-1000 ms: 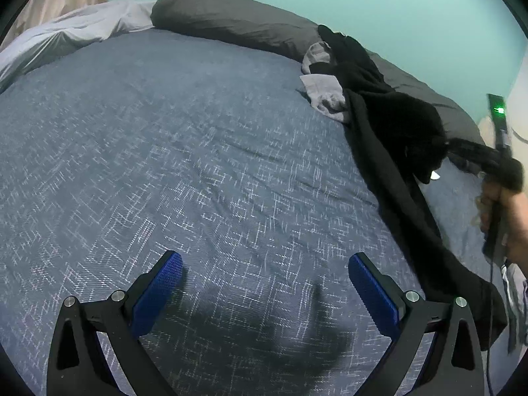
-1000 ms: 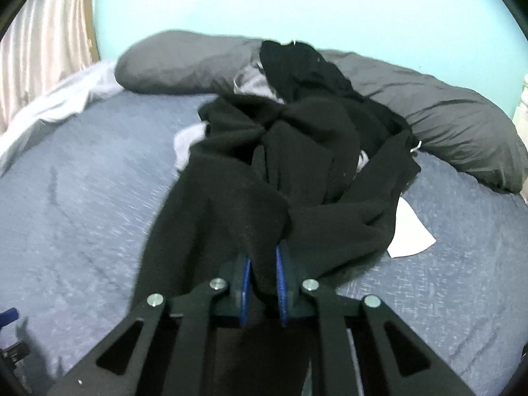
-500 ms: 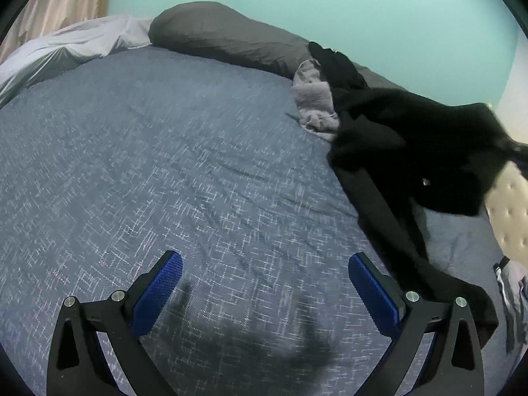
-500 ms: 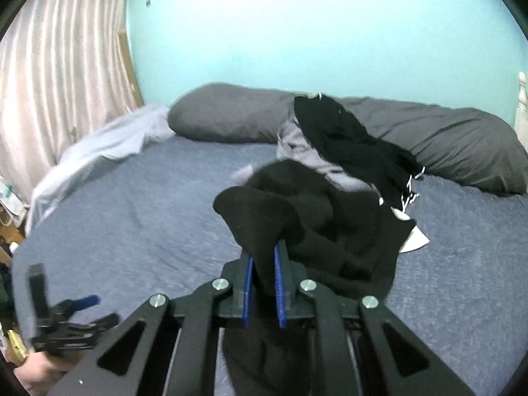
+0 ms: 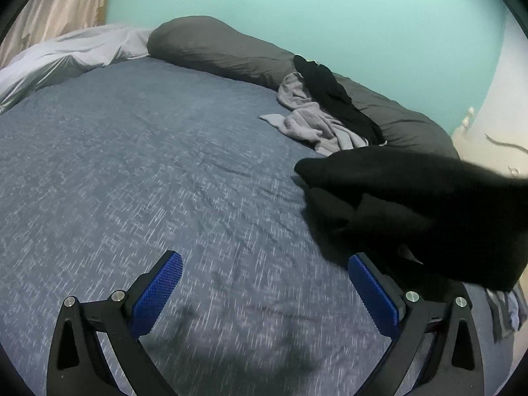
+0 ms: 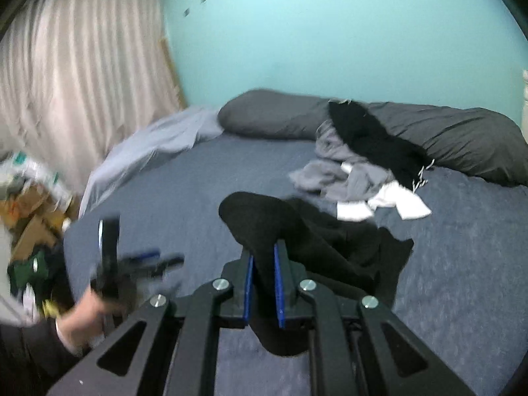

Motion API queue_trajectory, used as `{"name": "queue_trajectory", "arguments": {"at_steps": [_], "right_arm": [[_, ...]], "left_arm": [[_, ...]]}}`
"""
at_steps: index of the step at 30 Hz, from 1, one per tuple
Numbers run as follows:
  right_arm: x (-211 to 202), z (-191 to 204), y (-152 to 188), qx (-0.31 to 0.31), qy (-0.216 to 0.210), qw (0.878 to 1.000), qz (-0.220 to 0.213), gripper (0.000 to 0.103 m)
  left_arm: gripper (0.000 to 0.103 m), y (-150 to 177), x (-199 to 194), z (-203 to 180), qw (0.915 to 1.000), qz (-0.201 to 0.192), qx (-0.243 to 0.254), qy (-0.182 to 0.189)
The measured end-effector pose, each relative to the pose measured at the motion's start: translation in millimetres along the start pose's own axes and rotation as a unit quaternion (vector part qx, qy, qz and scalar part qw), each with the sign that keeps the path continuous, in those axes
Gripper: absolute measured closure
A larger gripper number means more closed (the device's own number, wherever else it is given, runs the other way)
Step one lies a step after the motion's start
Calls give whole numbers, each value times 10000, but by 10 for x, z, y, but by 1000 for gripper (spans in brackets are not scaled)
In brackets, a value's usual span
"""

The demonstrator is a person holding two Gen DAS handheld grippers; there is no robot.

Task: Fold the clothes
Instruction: 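Regrasp the black garment with the right gripper and lay it flat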

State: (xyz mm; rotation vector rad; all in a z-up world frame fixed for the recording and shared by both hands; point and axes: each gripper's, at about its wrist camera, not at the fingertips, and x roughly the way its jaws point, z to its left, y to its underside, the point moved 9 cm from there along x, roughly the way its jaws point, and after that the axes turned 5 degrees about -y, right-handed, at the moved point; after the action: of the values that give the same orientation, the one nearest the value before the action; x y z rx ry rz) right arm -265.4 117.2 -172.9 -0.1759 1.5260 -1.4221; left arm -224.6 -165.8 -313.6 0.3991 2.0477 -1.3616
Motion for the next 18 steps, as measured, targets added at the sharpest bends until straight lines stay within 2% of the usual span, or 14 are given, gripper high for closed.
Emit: {"name": "queue_trajectory", "arguments": {"at_steps": [5, 8, 10, 13, 15, 18], "right_arm": [[-27, -306, 499, 377, 244, 9985, 305, 92], [29, -509, 728, 579, 470, 9961, 481, 92], [92, -638, 905, 736, 654, 9927, 693, 92], [252, -871, 1216, 982, 1021, 9820, 1251, 91], [331, -985, 1428, 1201, 1060, 9739, 1606, 89], [288, -1024, 1513, 1272, 994, 9722, 1697, 88]], "left_arm": [[0, 124, -38, 75, 9999, 112, -102, -24], [0, 176, -29, 34, 9999, 136, 24, -44], [0, 202, -23, 7, 9998, 117, 126, -78], [0, 231, 33, -8, 9997, 165, 157, -88], [0, 246, 72, -7, 9996, 207, 173, -93], [0, 259, 127, 3, 9994, 253, 194, -116]]}}
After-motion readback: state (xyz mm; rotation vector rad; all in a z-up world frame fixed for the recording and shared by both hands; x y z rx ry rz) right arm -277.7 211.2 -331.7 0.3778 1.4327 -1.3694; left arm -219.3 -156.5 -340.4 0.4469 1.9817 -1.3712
